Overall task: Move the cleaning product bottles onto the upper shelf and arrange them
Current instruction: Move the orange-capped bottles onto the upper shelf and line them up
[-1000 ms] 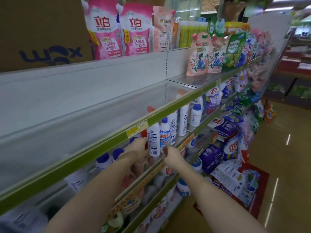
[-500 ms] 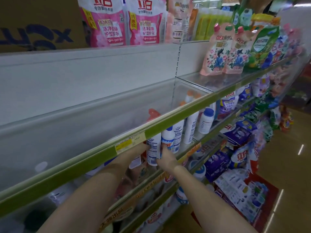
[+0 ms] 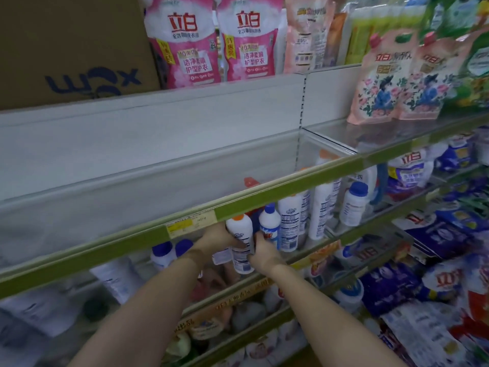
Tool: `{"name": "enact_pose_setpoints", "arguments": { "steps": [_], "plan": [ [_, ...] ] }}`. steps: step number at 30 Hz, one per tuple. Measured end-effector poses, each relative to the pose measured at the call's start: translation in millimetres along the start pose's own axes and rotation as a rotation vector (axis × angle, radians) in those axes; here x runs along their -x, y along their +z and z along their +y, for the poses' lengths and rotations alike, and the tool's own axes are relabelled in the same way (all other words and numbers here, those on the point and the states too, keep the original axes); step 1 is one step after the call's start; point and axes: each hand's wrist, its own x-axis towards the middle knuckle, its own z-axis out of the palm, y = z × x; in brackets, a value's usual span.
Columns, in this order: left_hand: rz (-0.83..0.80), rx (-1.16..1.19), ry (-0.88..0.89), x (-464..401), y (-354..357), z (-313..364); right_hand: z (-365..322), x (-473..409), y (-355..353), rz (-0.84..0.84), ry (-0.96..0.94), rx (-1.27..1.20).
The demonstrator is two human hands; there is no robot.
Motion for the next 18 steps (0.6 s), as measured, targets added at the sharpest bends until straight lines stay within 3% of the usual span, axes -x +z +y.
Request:
{"name": "enact_pose_setpoints", "arguments": {
  "steps": [13,18],
  "plan": [
    [0.398,0.047,-0.079,80.1,21.5,-22.0,1.3,30.2,13.2,-0.201,-0.188,0.034],
    [0.462,0.301,-0.145,112.2,7.1,-23.4,-8.7,55.8,25.0,-0.316,-0.203,-0.061]
  ]
}}
